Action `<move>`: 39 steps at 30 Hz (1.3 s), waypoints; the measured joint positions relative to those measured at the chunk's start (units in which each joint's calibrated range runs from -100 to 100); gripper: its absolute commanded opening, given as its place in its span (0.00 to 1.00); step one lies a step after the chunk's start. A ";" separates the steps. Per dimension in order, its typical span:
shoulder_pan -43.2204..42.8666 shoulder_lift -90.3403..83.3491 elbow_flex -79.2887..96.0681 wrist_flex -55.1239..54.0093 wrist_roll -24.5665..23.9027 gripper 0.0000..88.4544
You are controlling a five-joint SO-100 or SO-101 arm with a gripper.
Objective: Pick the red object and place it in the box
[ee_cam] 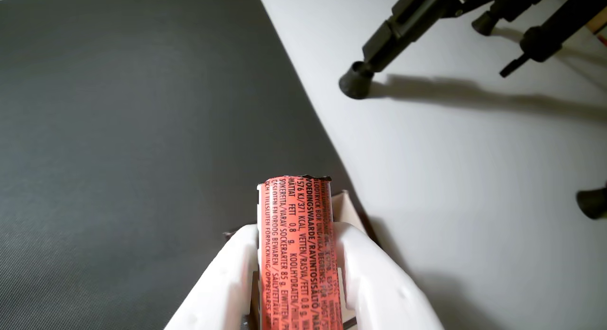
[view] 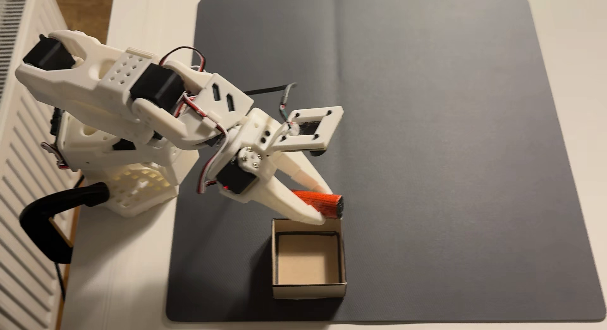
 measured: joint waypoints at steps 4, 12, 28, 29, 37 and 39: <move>-0.07 0.00 0.36 0.00 -0.05 0.04; -0.15 0.00 0.64 0.00 -0.05 0.18; -7.65 0.00 -0.09 0.26 -1.83 0.00; -8.98 0.00 -0.46 0.78 -2.91 0.01; -19.15 -0.52 -6.84 12.26 -8.96 0.01; -21.53 -0.52 -8.67 15.91 -8.85 0.01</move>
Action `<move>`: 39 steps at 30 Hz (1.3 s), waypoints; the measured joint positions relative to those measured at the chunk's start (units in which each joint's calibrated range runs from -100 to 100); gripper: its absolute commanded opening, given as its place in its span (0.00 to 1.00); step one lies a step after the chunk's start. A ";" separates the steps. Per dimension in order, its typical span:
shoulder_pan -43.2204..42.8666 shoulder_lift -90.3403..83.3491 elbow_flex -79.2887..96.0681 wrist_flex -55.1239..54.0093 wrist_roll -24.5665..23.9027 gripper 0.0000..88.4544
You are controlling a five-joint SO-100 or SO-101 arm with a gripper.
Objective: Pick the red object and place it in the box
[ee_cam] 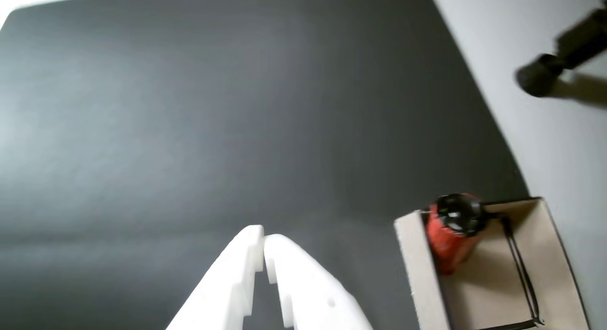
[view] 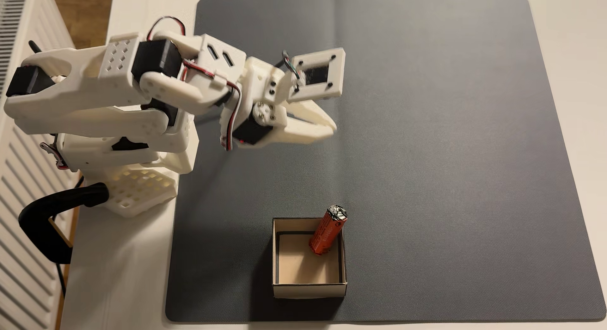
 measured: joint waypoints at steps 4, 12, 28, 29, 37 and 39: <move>-2.30 -0.09 -1.19 4.87 -0.11 0.01; 0.67 -0.09 3.19 9.74 -0.27 0.01; 6.24 0.00 10.58 13.83 0.11 0.01; 6.16 0.00 10.58 15.39 -0.05 0.01; 2.90 -0.60 10.58 20.96 0.05 0.01; 1.26 -0.60 10.58 21.04 0.05 0.01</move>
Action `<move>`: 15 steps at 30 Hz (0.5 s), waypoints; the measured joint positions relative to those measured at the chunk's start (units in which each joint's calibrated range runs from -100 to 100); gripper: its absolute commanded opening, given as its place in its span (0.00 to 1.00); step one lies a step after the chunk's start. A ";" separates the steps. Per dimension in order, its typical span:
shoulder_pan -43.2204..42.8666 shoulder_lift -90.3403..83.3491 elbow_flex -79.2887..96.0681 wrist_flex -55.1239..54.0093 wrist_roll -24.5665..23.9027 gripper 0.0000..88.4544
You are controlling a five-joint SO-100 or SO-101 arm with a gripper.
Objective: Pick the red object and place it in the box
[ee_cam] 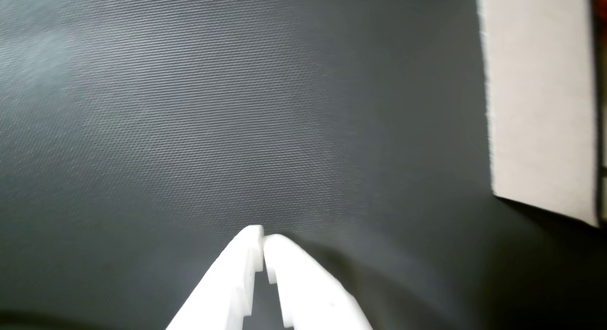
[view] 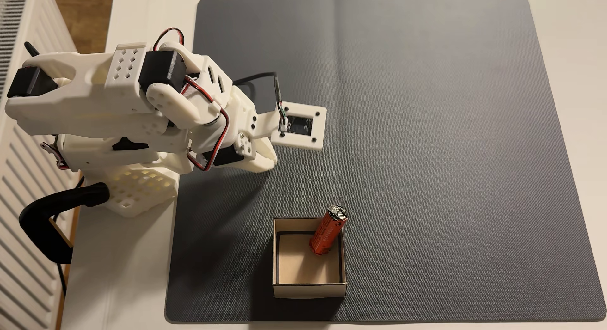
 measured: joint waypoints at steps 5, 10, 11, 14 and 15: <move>-2.00 0.00 0.00 0.00 0.00 0.01; -1.93 0.00 0.00 0.00 0.00 0.01; -1.93 0.00 0.00 0.00 0.00 0.01; -1.71 0.00 0.00 0.00 0.00 0.01; -1.71 0.00 0.00 0.00 0.00 0.01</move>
